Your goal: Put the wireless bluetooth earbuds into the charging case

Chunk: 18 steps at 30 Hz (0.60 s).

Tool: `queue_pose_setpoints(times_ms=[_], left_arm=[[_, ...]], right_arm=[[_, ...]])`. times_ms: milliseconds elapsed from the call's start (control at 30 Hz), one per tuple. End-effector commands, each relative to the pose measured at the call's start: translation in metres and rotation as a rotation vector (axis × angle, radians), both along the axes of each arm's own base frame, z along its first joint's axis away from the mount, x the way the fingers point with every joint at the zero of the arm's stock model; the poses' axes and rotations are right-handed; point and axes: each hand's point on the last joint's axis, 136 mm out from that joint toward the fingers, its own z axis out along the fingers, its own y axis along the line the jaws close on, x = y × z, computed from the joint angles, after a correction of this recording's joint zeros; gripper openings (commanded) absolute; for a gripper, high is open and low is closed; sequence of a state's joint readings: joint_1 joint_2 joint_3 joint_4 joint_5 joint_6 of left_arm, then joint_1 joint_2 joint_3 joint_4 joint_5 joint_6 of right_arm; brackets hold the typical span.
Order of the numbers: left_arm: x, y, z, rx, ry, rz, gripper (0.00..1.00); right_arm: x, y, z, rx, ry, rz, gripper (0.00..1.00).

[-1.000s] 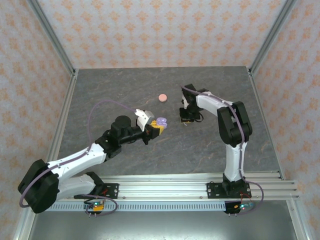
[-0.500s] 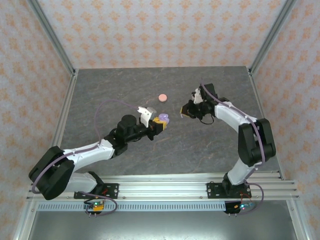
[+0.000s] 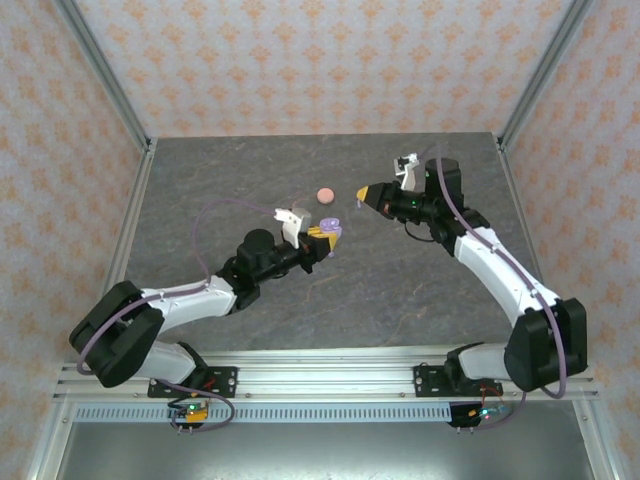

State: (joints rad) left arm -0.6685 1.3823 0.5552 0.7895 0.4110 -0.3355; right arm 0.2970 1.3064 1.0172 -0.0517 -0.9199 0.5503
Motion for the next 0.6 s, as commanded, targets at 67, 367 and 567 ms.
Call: queue_pose_setpoints(times_ms=[67, 367, 567], left_arm=[[0.004, -0.011, 0.037, -0.089, -0.068, -0.004, 0.07], [0.005, -0.018, 0.041, -0.110, -0.063, 0.014, 0.06], [0.007, -0.018, 0.043, -0.126, -0.057, 0.025, 0.07]], right_arm=[[-0.013, 0.018, 0.032, 0.047, -0.086, 0.066, 0.13], [-0.026, 0.042, 0.036, 0.030, -0.119, 0.144, 0.13], [-0.028, 0.044, 0.029, 0.016, -0.105, 0.153, 0.13]])
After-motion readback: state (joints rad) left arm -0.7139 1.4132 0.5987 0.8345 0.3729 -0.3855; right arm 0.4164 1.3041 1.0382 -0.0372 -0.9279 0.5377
